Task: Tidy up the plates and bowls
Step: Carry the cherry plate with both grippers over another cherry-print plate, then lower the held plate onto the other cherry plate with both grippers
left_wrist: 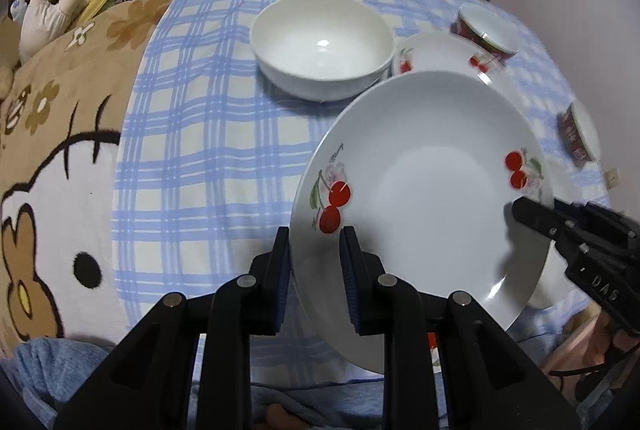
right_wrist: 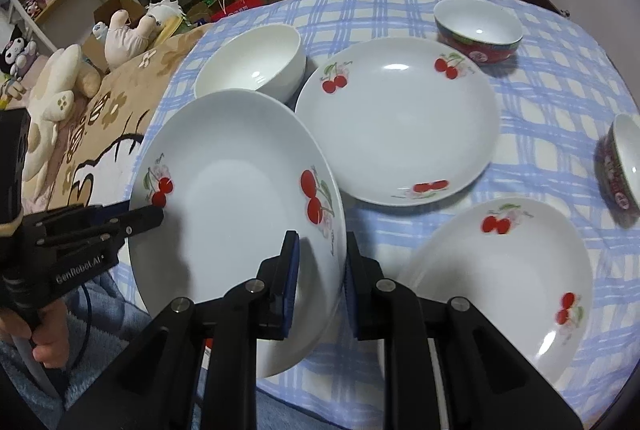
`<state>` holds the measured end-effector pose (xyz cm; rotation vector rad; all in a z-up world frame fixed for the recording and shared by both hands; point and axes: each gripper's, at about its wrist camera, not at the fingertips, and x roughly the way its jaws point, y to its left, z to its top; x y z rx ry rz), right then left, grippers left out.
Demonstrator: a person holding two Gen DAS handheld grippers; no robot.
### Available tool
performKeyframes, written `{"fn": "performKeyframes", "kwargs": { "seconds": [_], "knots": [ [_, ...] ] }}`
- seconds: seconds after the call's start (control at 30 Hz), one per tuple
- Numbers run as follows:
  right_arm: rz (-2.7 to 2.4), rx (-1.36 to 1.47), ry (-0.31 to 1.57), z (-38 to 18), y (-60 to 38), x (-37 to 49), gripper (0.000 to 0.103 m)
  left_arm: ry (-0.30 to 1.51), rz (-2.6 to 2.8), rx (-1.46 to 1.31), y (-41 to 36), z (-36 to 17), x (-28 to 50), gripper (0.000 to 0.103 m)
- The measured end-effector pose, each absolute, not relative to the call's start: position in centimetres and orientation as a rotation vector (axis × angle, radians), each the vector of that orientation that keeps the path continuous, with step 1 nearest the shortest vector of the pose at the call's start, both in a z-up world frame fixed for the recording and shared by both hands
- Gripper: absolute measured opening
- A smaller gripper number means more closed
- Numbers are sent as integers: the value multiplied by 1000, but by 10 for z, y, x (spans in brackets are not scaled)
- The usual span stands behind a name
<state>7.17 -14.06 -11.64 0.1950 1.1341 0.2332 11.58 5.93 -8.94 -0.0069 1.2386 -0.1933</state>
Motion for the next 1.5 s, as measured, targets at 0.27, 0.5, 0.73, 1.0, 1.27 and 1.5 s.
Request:
{"fn": "performKeyframes", "kwargs": {
  "seconds": [0.27, 0.5, 0.73, 1.0, 1.27, 1.5],
  "knots": [
    [189, 195, 1087, -84, -171, 55, 22, 1202, -260, -3, 30, -64, 104, 23],
    [130, 222, 1054, -71, -206, 36, 22, 1187, -316, 18, -5, -54, 94, 23],
    [71, 276, 1034, -72, -241, 14, 22, 1174, -360, 44, -42, -44, 89, 23],
    [20, 349, 1020, -80, -281, -9, 22, 1194, -411, 96, -88, -53, 85, 23],
    [-22, 384, 1022, -85, -315, -17, 22, 1221, -461, 71, -119, -67, 86, 23],
    [-51, 376, 1026, -88, -326, -23, 22, 1222, -475, 123, -142, -77, 84, 23]
  ]
}}
